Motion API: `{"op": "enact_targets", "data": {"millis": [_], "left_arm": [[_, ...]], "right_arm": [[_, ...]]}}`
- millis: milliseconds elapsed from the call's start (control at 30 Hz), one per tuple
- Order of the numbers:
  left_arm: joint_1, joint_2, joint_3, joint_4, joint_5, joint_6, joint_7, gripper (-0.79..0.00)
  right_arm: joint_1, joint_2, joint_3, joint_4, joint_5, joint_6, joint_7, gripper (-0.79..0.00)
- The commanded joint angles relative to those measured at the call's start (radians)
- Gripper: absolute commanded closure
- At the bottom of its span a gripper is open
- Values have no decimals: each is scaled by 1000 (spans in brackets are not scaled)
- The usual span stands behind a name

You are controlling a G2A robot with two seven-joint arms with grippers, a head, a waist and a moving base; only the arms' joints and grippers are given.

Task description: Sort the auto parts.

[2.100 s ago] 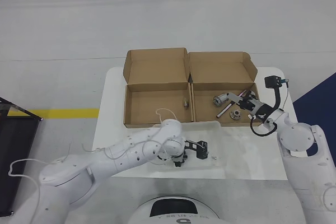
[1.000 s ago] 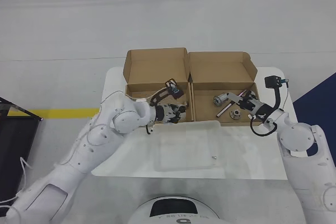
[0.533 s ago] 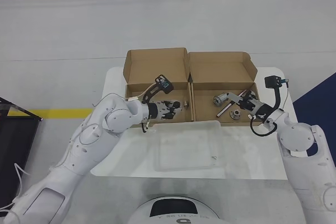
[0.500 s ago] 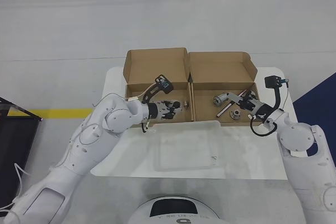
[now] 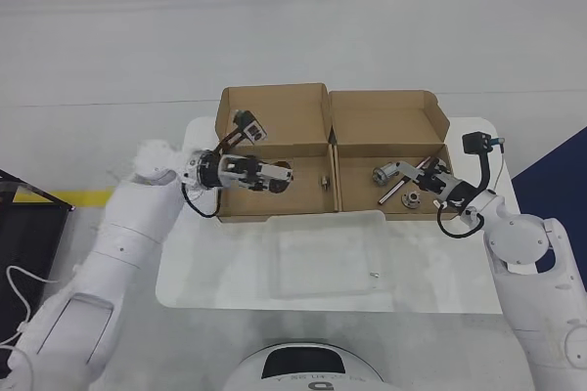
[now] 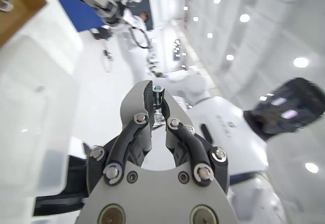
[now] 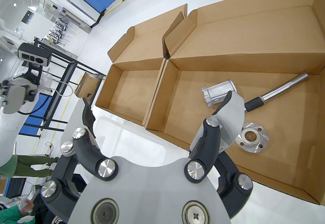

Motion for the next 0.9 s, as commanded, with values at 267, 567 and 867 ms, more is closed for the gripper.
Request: {"op": "enact_targets", "data": {"millis": [267,567,867], "left_arm": [[5,-18,161,-51,-600,457,5,0],[-18,-31,179,-10,-567,411,5,0],[-66,-10,137,83,-40,-257,165,0]], "right_arm": [[0,0,0,0,0,0,0,-785],[0,0,0,0,0,0,0,-785],[0,0,0,0,0,0,0,-785]]}}
